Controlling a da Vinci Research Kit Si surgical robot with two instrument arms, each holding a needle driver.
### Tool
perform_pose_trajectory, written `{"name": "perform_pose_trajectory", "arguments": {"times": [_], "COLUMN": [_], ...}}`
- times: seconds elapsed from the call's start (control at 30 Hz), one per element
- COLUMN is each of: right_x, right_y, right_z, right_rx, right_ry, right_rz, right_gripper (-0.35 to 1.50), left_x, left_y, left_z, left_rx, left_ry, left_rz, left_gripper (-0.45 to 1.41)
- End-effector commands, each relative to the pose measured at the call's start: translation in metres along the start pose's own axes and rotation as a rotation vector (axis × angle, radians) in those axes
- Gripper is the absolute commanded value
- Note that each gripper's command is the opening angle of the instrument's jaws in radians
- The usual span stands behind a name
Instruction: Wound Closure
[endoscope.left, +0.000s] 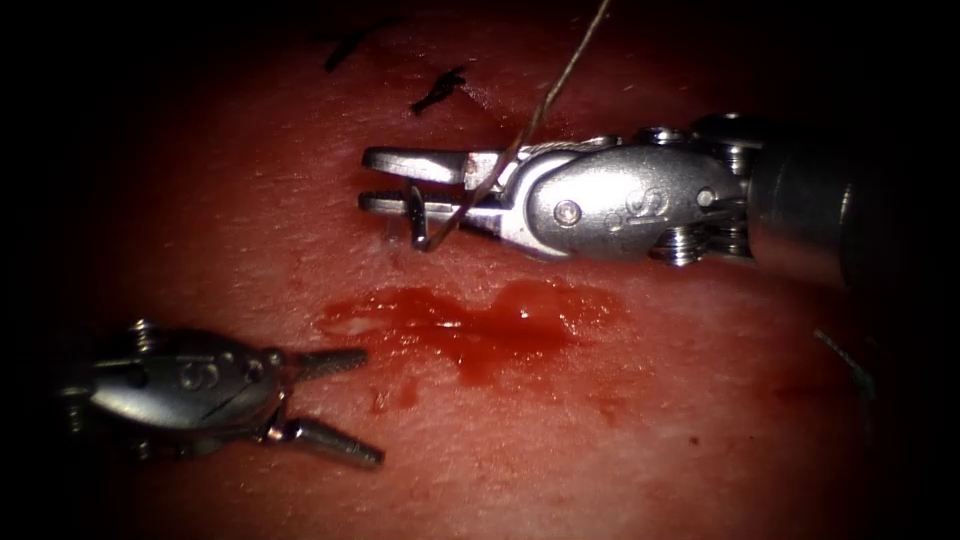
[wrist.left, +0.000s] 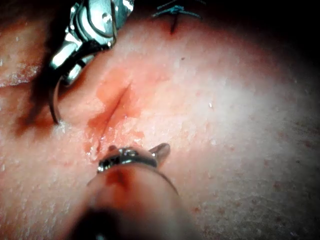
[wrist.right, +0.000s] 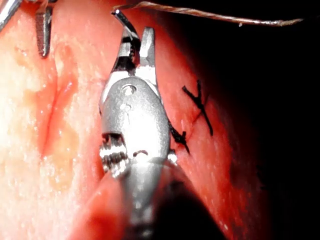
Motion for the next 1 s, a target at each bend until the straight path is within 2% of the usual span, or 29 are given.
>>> {"name": "perform_pose_trajectory", "arguments": {"times": [0.03,0.17,0.4,0.7,0.83,1.0], "right_x": [-0.0004,-0.0007,-0.0014,-0.0018,-0.0012,-0.0007], "right_y": [0.0005,0.0009,0.0017,0.0022,0.0018,0.0013], "right_z": [0.0008,0.0009,0.0013,0.0010,0.0008,0.0009], "right_rx": [-0.001,-0.003,-0.056,-0.108,-0.131,-0.127], "right_ry": [0.002,0.000,-0.037,-0.080,-0.105,-0.092], "right_rz": [-0.003,0.009,0.174,0.175,0.083,0.060], "right_gripper": [-0.35,-0.35,-0.35,-0.35,-0.35,-0.35], "left_x": [0.0000,0.0000,0.0001,0.0009,0.0014,0.0016], "left_y": [0.0001,0.0000,0.0000,-0.0003,-0.0005,-0.0004], "left_z": [0.0007,0.0007,0.0008,0.0020,0.0023,0.0024], "left_rx": [0.000,0.003,0.003,0.013,0.026,0.029], "left_ry": [0.000,0.000,0.000,0.015,0.031,0.037], "left_rz": [0.001,0.001,0.001,0.011,0.017,0.025], "left_gripper": [0.46,0.46,0.46,0.46,0.47,0.49]}}
